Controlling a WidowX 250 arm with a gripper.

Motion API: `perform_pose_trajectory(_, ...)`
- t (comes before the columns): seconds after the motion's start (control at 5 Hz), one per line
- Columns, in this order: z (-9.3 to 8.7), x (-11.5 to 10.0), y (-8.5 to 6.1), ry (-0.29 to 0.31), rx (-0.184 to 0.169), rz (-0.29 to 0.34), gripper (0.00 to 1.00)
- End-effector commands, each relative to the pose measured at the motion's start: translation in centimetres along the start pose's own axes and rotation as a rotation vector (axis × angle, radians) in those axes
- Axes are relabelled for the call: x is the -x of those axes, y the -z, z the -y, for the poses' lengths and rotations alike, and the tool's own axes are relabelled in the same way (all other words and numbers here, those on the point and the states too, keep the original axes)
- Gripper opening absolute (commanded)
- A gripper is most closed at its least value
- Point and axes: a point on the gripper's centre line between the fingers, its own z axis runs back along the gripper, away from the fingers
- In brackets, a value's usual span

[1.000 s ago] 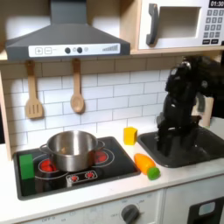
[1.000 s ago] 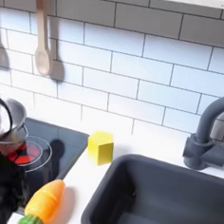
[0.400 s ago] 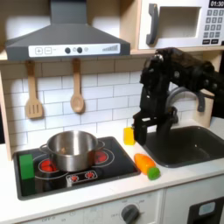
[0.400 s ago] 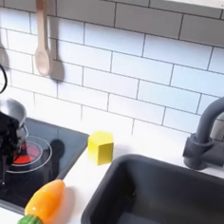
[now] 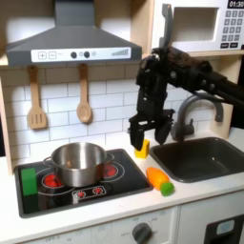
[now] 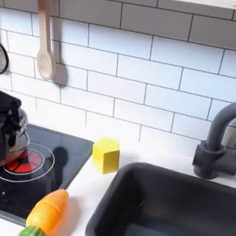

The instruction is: Slide pot right

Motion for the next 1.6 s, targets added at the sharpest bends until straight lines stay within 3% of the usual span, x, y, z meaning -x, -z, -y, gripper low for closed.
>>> perform_pose_trajectory(0.0,-1.6,-3.4,1.1,-0.026,-0.014,-0.004,1.00)
perform_pose_trajectory(0.8,-3.6,-7.6,3.0,-0.043,-0.042,-0.001,1.00)
perform_pose_trajectory(1.4,-4.8,-11.0,4.7,0.002,-0.071,-0.008,1.00)
